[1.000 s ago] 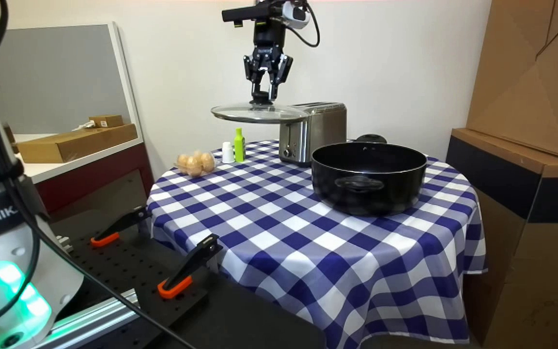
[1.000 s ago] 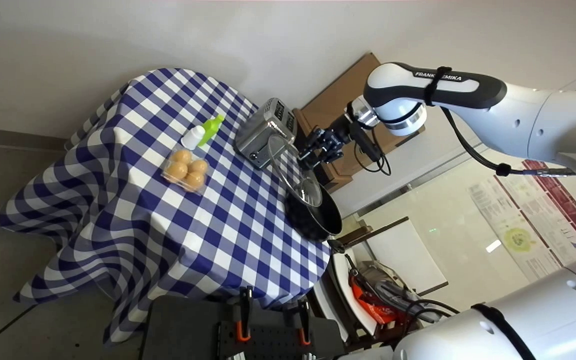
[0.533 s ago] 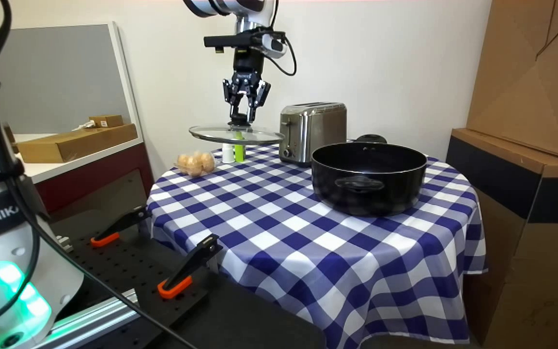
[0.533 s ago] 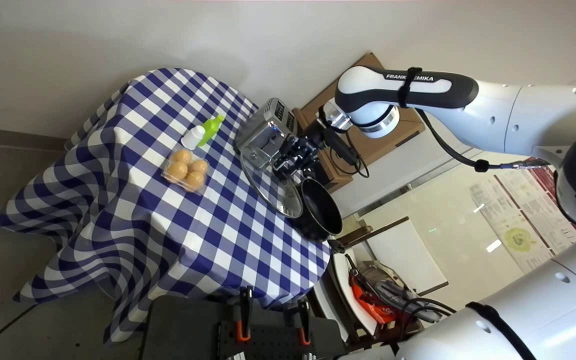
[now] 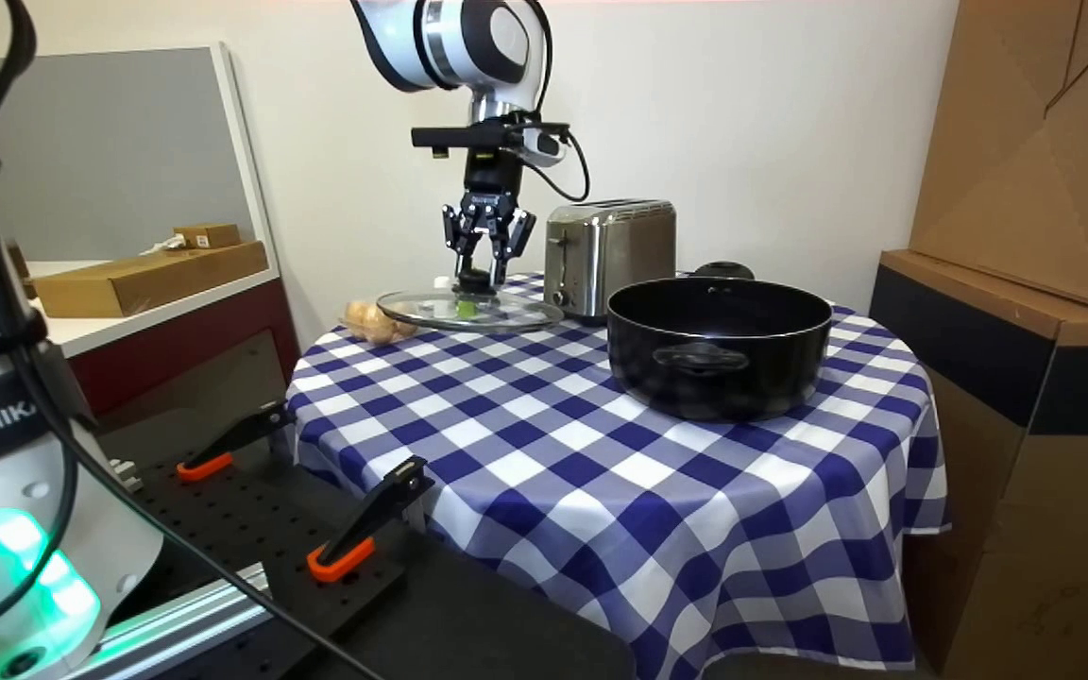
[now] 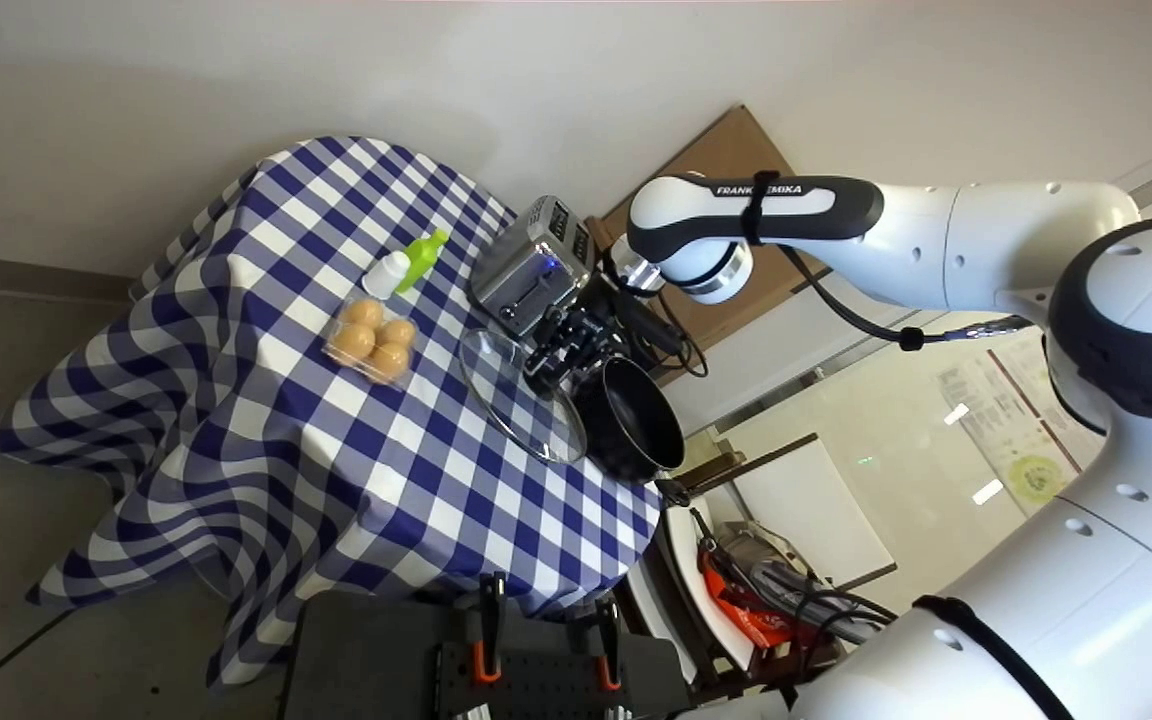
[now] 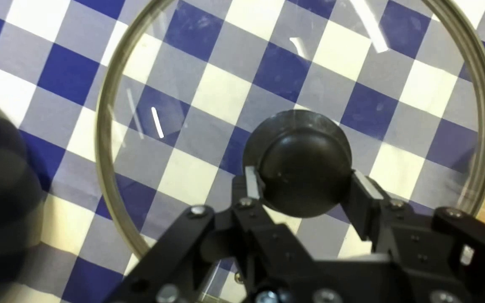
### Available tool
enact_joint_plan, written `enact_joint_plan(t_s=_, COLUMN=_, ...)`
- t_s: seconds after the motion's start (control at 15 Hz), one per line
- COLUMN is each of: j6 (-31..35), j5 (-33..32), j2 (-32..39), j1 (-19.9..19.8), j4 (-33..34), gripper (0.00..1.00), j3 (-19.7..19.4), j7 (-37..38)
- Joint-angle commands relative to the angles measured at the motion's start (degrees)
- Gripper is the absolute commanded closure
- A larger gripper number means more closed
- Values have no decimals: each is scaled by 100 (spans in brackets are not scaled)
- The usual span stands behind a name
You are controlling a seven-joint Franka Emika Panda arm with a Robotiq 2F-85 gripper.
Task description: Put the lid on the table
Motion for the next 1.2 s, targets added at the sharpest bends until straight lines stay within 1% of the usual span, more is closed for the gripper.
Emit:
enact_joint_plan(t_s=0.0, j6=189, j5=-277, j2=178, j1=78, j4=62, gripper=76, j3=-17, j7=-51)
enact_joint_plan(t_s=0.2, j6=403, j5=-464, j2=379, j1=77, j4=92, gripper=76, j3=-43, j7=-73)
enact_joint_plan(t_s=0.53, j6=1130, j5=-785, j2=809, j1=89, j4=166, gripper=76, j3=-147, j7=-10)
enact_joint_plan(t_s=0.73, j6=1618, j5=-814, j2=992, j1=60, j4=127, gripper=76, j3=-151, j7=-86)
enact_joint_plan(t_s=0.93, j6=1709, j5=-753, j2=950, j1=43, j4=93, gripper=76, j3=-103, j7=-146)
enact_joint_plan(t_s=1.0, j6=1693, j5=-695, j2=933, j1=21, j4=83, gripper=26, j3=-73, j7=-175)
enact_joint_plan(t_s=1.07, j6=1668, j5=-677, j2=924, j1=7, j4=89, gripper=24, j3=-57, j7=-216)
enact_joint_plan(t_s=1.13, j6=1650, j5=-625, j2=897, j1=-24, j4=74, gripper=19, j3=-22, j7=-280)
